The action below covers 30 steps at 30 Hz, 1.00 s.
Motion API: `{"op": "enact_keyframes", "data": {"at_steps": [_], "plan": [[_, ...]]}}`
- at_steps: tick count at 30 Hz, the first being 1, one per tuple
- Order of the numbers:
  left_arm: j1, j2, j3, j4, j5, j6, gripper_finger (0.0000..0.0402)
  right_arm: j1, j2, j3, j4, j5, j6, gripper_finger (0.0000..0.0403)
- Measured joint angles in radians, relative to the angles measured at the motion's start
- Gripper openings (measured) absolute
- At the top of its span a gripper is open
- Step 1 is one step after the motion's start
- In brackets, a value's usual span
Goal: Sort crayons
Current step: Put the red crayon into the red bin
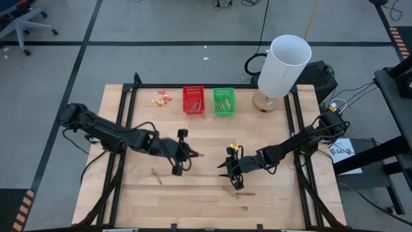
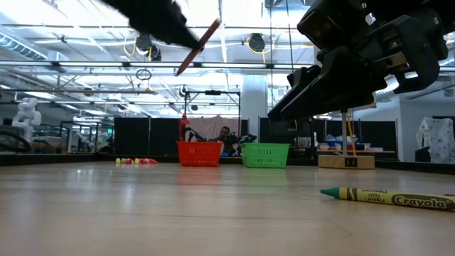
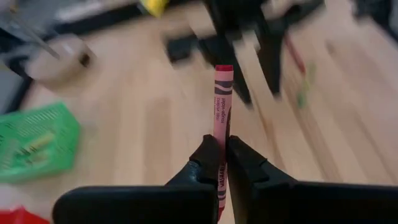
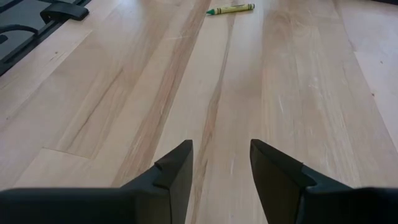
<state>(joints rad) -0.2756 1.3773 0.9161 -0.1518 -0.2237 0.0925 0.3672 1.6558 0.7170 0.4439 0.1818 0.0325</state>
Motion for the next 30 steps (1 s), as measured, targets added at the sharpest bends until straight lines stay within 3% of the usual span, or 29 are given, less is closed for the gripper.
{"op": "enact_keyframes", "data": {"at_steps": [10,30], "plan": [[0.066,-0.032,0.0,0.176,-0.025,-0.009,0.0009,0.0,0.0,0.0,0.0,0.0,0.0,0.0144],[0.086,-0.027,-0.001,0.251,-0.044,-0.086,0.0009,0.0,0.0,0.0,-0.003,0.0,0.0,0.0144]]}}
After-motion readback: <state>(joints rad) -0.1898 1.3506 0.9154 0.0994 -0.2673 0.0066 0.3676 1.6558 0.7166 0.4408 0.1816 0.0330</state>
